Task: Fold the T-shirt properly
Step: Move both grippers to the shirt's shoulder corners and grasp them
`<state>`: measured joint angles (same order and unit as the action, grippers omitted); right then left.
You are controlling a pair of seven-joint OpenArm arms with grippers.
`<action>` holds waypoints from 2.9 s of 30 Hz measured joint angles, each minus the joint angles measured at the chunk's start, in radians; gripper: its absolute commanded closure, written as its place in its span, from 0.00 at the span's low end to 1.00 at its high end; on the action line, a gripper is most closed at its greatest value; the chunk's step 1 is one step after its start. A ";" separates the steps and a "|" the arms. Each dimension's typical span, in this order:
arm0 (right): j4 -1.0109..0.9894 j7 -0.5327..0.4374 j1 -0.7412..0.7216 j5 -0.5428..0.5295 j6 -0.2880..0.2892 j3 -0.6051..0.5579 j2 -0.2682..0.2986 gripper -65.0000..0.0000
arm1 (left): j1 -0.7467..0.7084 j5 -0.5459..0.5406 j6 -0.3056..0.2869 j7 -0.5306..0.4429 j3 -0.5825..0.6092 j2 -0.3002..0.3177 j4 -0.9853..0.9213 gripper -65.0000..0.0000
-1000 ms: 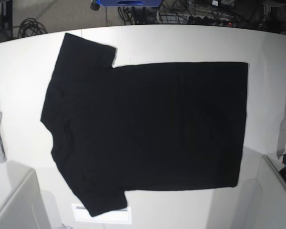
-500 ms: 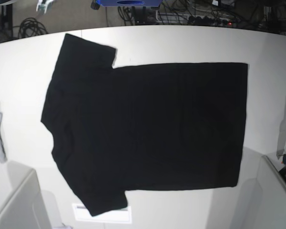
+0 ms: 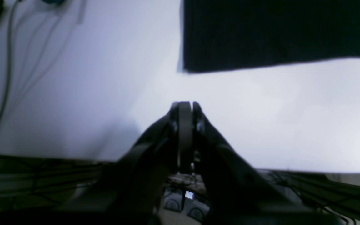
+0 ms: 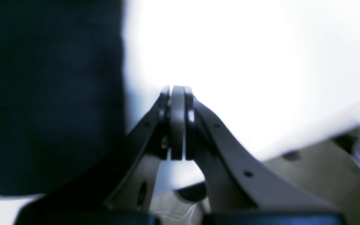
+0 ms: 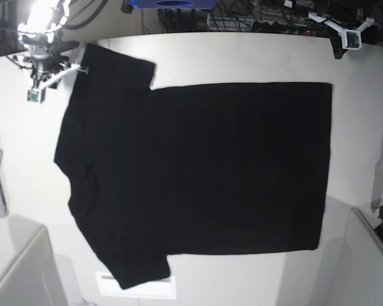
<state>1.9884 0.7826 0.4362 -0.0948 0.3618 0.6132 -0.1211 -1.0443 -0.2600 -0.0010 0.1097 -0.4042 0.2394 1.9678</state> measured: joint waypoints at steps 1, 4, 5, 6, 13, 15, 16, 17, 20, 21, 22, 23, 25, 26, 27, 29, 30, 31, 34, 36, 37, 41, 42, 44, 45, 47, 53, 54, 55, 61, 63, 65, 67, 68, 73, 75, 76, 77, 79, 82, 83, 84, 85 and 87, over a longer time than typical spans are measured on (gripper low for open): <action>-0.002 0.052 -0.034 -0.039 0.042 0.015 0.000 0.96 | 0.008 0.000 0.002 0.014 0.000 0.000 0.000 1.00; -0.029 0.204 -0.129 -0.123 0.116 0.113 0.009 0.63 | 0.032 0.000 0.000 0.027 0.001 -0.003 -0.006 1.00; -0.045 0.247 -0.155 -0.144 0.136 0.156 0.010 0.55 | 0.035 0.000 0.001 0.025 0.002 -0.003 -0.006 1.00; -0.060 0.272 -0.179 -0.147 0.158 0.196 0.010 0.49 | 0.037 0.000 0.002 0.025 0.002 -0.001 -0.006 1.00; -0.102 0.337 -0.220 -0.170 0.215 0.238 0.008 0.43 | 0.100 -0.018 0.004 0.108 0.013 -0.001 -0.012 0.87; -0.183 0.317 -0.237 -0.185 0.251 0.238 0.008 0.43 | 0.123 -0.119 0.001 0.104 0.010 0.000 -0.027 0.69; -0.219 0.318 -0.238 -0.202 0.289 0.239 0.008 0.43 | 0.134 -0.163 0.001 0.105 0.008 0.000 -0.037 0.67; -0.255 0.315 -0.240 -0.220 0.309 0.238 0.012 0.43 | 0.145 -0.214 0.001 0.105 0.006 0.003 -0.050 0.67; -0.327 0.276 -0.251 -0.248 0.338 0.238 0.044 0.43 | 0.163 -0.295 0.004 0.103 0.006 0.053 -0.087 0.67; -0.348 0.264 -0.255 -0.259 0.338 0.239 0.052 0.43 | 0.167 -0.315 0.004 0.097 0.004 0.064 -0.103 0.66; -0.362 0.252 -0.259 -0.266 0.338 0.241 0.059 0.43 | 0.174 -0.344 0.011 0.097 0.002 0.070 -0.124 0.66; -0.368 0.248 -0.261 -0.267 0.338 0.241 0.061 0.43 | 0.178 -0.352 0.010 0.103 0.001 0.071 -0.142 0.66; -0.368 0.240 -0.259 -0.266 0.338 0.241 0.060 0.44 | 0.179 -0.390 -0.008 0.117 -0.008 0.075 -0.172 0.66; -0.368 0.230 -0.254 -0.266 0.338 0.240 0.057 0.44 | 0.179 -0.399 -0.003 0.113 -0.021 0.077 -0.180 0.66; -0.368 0.216 -0.246 -0.270 0.338 0.240 0.056 0.44 | 0.180 -0.402 0.002 0.111 -0.039 0.079 -0.188 0.66; -0.364 0.193 -0.221 -0.273 0.336 0.206 0.058 0.44 | 0.179 -0.403 0.016 0.111 -0.064 0.082 -0.193 0.66; -0.362 0.183 -0.210 -0.275 0.336 0.184 0.058 0.44 | 0.180 -0.403 0.010 0.111 -0.073 0.082 -0.193 0.66; -0.359 0.177 -0.200 -0.279 0.336 0.161 0.058 0.44 | 0.179 -0.403 0.006 0.109 -0.076 0.082 -0.191 0.66; -0.359 0.143 -0.185 -0.293 0.336 0.122 0.053 0.45 | 0.184 -0.403 -0.050 0.109 -0.080 0.080 -0.190 0.65; -0.359 0.142 -0.186 -0.291 0.336 0.121 0.051 0.48 | 0.209 -0.404 -0.080 0.113 -0.079 0.076 -0.194 0.65; -0.360 0.142 -0.186 -0.292 0.336 0.121 0.051 0.54 | 0.217 -0.404 -0.086 0.129 -0.080 0.077 -0.197 0.64; -0.369 0.148 -0.186 -0.292 0.336 0.119 0.048 1.00 | 0.240 -0.400 -0.095 0.182 -0.084 0.047 -0.196 0.49; -0.372 0.150 -0.186 -0.294 0.336 0.118 0.044 1.00 | 0.253 -0.401 -0.092 0.180 -0.087 0.028 -0.203 0.45; -0.372 0.148 -0.183 -0.300 0.336 0.118 0.040 1.00 | 0.263 -0.404 -0.104 0.194 -0.081 0.016 -0.206 0.37; -0.372 0.151 -0.183 -0.303 0.336 0.118 0.041 1.00 | 0.264 -0.404 -0.104 0.204 -0.081 0.011 -0.202 0.33; -0.372 0.152 -0.183 -0.302 0.336 0.118 0.041 1.00 | 0.294 -0.400 -0.083 0.256 -0.087 -0.008 -0.205 0.27; -0.372 0.151 -0.180 -0.305 0.337 0.118 0.041 1.00 | 0.355 -0.402 -0.095 0.298 -0.086 -0.040 -0.217 0.26; -0.372 0.150 -0.179 -0.303 0.337 0.118 0.042 1.00 | 0.365 -0.402 -0.092 0.302 -0.086 -0.043 -0.222 0.26; -0.372 0.147 -0.177 -0.305 0.336 0.117 0.042 1.00 | 0.376 -0.401 -0.095 0.304 -0.086 -0.043 -0.226 0.28; -0.372 0.149 -0.172 -0.317 0.337 0.116 0.044 1.00 | 0.415 -0.404 -0.097 0.299 -0.085 -0.051 -0.275 0.39; -0.372 0.150 -0.172 -0.317 0.337 0.115 0.044 1.00 | 0.424 -0.401 -0.093 0.287 -0.085 -0.052 -0.299 0.40; -0.372 0.150 -0.172 -0.317 0.337 0.115 0.044 1.00 | 0.443 -0.401 -0.090 0.286 -0.083 -0.051 -0.312 0.40; -0.372 0.152 -0.172 -0.317 0.337 0.115 0.044 1.00 | 0.452 -0.403 -0.090 0.286 -0.078 -0.051 -0.314 0.40; -0.372 0.152 -0.171 -0.317 0.339 0.115 0.044 1.00 | 0.451 -0.403 -0.096 0.285 -0.078 -0.051 -0.314 0.40; -0.372 0.151 -0.172 -0.317 0.339 0.115 0.045 1.00 | 0.475 -0.403 -0.097 0.281 -0.079 -0.055 -0.330 0.40; -0.372 0.151 -0.169 -0.318 0.339 0.115 0.047 1.00 | 0.480 -0.404 -0.097 0.277 -0.079 -0.056 -0.334 0.40; -0.372 0.152 -0.170 -0.318 0.340 0.115 0.047 1.00 | 0.482 -0.404 -0.097 0.276 -0.079 -0.056 -0.335 0.40; -0.372 0.151 -0.170 -0.318 0.340 0.115 0.047 1.00 | 0.486 -0.403 -0.097 0.276 -0.079 -0.057 -0.336 0.41; -0.372 0.150 -0.170 -0.317 0.339 0.112 0.047 1.00 | 0.494 -0.404 -0.099 0.264 -0.079 -0.056 -0.353 0.41; -0.372 0.151 -0.170 -0.317 0.340 0.111 0.047 1.00 | 0.516 -0.403 -0.101 0.259 -0.076 -0.055 -0.374 0.55; -0.372 0.150 -0.169 -0.317 0.339 0.111 0.047 1.00 | 0.520 -0.404 -0.100 0.273 -0.069 -0.052 -0.375 0.67; -0.372 0.151 -0.170 -0.317 0.340 0.111 0.047 1.00 | 0.526 -0.407 -0.101 0.304 -0.070 -0.051 -0.375 0.80; -0.371 0.151 -0.170 -0.317 0.339 0.111 0.047 1.00 | 0.533 -0.415 -0.103 0.334 -0.072 -0.050 -0.373 0.93; -0.358 0.153 -0.169 -0.305 0.340 0.111 0.046 1.00 | 0.546 -0.415 -0.103 0.367 -0.073 -0.051 -0.373 1.00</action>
<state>1.6306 0.9352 0.2676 -0.4000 0.7017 0.7242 -0.0753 -0.4980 -0.6754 -0.1043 0.4763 -0.4770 0.1886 1.5951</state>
